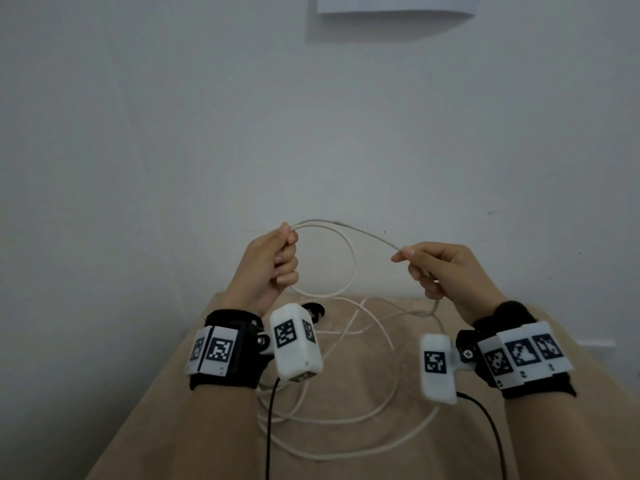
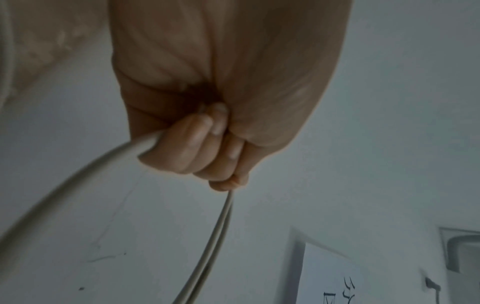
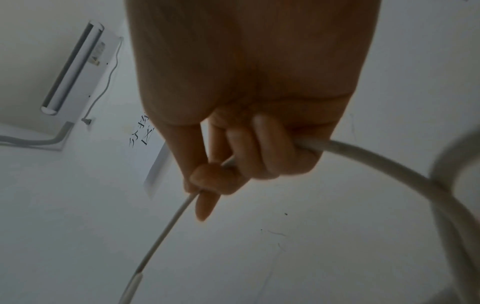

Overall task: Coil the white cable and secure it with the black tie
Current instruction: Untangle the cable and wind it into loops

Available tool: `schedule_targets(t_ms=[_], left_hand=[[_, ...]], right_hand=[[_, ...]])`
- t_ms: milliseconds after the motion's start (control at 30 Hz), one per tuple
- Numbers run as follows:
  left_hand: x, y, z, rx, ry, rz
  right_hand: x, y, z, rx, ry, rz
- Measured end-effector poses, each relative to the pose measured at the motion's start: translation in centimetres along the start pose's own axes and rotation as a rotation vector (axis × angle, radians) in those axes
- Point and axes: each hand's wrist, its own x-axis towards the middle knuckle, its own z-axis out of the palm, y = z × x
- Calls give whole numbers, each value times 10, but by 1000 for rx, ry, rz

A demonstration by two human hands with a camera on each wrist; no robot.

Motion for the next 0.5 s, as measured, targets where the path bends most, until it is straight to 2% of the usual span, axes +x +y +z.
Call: schedule_targets(t_ms=[100,233,500], left_hand=[[2,-3,5,-26,10,15],[2,-7,16,6,-11,21],[3,-12,27,89,-67,3]], right_hand=[[-1,-2,4,3,-115,40],[-2,-10,18,47,-167,37],[1,-9,35,78,-103,-35]])
